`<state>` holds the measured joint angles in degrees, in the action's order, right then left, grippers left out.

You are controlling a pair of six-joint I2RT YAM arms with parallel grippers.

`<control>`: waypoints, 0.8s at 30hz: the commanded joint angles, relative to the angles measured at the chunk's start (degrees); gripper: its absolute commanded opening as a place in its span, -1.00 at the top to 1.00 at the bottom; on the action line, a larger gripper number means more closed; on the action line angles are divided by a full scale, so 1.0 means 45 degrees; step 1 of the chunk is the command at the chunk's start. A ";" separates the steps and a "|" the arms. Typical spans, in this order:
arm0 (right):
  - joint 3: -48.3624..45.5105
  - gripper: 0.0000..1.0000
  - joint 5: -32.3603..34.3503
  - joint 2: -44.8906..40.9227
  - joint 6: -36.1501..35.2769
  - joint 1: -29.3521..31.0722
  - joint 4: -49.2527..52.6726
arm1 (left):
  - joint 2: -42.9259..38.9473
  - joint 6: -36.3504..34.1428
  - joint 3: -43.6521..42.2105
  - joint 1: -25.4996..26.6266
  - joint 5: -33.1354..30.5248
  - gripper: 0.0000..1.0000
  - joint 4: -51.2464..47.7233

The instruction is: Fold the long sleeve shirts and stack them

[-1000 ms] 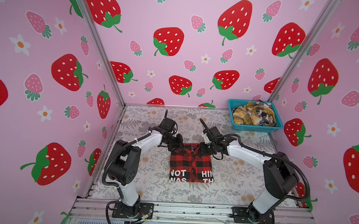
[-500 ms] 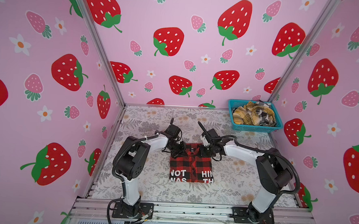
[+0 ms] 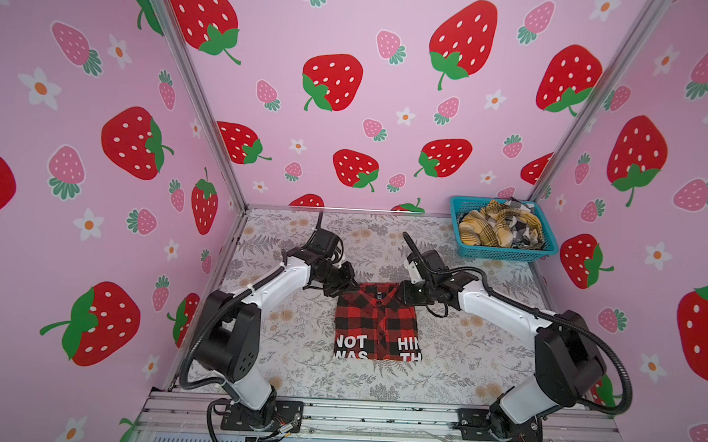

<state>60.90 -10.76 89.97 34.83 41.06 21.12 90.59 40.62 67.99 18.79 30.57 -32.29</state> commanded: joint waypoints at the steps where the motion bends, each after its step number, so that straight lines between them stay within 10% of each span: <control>1: -0.0657 0.24 0.0417 -0.0615 0.0220 -0.0063 0.0627 | -0.1095 -0.0802 -0.0666 -0.0758 -0.1098 0.75 -0.1053; 7: -0.1766 0.42 -0.0188 -0.1427 0.0777 -0.0045 -0.0031 | -0.2860 -0.1223 -0.2638 -0.2152 -0.1848 0.50 -0.0890; 12: -0.2032 0.60 -0.0464 -0.1379 0.1160 -0.0009 -0.0417 | -0.2385 -0.0937 -0.3448 -0.3094 0.0905 0.67 -0.0681; 24: -0.2139 0.68 -0.0728 -0.0342 0.1284 -0.0003 -0.0970 | -0.2042 0.0002 -0.4705 -0.2577 0.1889 0.86 0.1463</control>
<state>52.21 -13.52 86.98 40.16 40.86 17.39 80.31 39.66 47.88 7.05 36.86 -28.18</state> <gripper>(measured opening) 0.160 0.076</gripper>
